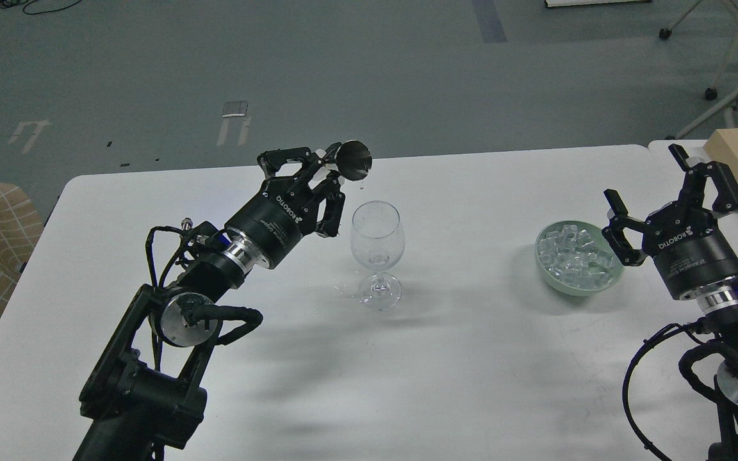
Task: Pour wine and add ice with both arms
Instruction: 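Rotate the left gripper further to pour the bottle into the glass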
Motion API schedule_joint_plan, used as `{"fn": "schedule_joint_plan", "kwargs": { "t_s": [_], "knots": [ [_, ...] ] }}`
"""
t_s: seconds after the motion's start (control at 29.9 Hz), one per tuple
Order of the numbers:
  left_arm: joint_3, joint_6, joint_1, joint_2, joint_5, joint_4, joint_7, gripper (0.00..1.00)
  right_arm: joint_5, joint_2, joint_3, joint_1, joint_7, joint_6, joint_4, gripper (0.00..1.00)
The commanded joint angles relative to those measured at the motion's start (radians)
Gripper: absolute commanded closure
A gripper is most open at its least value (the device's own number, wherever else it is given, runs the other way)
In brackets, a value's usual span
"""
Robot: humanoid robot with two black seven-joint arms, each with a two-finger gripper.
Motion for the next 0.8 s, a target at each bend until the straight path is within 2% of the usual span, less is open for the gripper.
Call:
{"fn": "schedule_joint_plan", "kwargs": {
  "t_s": [0.0,0.7,0.77],
  "knots": [
    [0.001,-0.020,0.000,0.005,0.009,0.002,-0.007,0.88,0.000,0.000,0.000,0.004,0.000,0.000,-0.001,0.00],
    [0.001,-0.039,-0.001,0.011,0.069,0.010,-0.022,0.88,0.000,0.000,0.000,0.016,0.000,0.000,0.000,0.00],
    [0.001,-0.039,0.000,0.010,0.097,0.010,-0.035,0.88,0.000,0.000,0.000,0.016,0.000,0.000,0.000,0.00]
  ]
}}
